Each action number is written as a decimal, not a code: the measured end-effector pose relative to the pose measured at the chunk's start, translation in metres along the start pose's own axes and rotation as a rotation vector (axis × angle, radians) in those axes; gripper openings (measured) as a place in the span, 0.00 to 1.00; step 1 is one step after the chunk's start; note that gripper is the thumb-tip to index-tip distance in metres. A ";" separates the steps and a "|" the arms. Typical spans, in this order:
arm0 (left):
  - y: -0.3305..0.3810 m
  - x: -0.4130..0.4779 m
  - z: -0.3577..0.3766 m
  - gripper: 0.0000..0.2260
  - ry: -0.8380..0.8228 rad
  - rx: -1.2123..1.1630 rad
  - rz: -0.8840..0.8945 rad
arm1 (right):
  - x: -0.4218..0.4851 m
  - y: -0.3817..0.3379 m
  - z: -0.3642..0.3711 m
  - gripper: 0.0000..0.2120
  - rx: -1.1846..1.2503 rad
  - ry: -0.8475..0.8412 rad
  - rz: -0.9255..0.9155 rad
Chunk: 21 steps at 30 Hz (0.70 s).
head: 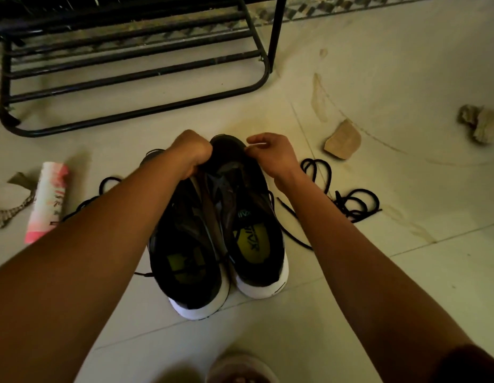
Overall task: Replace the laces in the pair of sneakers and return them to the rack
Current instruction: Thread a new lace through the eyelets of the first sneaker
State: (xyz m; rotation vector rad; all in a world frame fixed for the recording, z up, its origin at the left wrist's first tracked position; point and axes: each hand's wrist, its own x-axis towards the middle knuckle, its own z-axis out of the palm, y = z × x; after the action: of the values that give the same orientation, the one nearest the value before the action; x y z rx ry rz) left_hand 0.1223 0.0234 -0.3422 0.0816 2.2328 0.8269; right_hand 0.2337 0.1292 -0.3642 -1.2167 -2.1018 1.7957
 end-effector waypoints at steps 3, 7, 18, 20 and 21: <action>-0.002 0.007 0.001 0.12 0.063 -0.144 0.046 | 0.004 -0.005 0.004 0.17 0.198 -0.020 0.057; -0.005 0.013 0.003 0.17 0.097 -0.388 0.123 | 0.009 -0.015 0.006 0.21 0.202 -0.062 0.114; -0.002 -0.012 -0.002 0.20 -0.005 -0.513 0.293 | -0.002 -0.020 0.006 0.19 0.286 0.013 -0.048; -0.002 -0.025 -0.006 0.14 0.119 -0.126 0.373 | -0.012 -0.016 -0.001 0.21 0.222 -0.015 -0.091; -0.004 -0.033 -0.010 0.12 0.176 0.093 0.414 | -0.018 -0.013 -0.005 0.22 0.125 -0.028 -0.115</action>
State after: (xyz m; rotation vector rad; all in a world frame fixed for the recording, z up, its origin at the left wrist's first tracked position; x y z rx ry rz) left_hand 0.1401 0.0051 -0.3185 0.5495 2.4600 0.9763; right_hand 0.2423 0.1226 -0.3443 -1.0246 -1.9952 1.8722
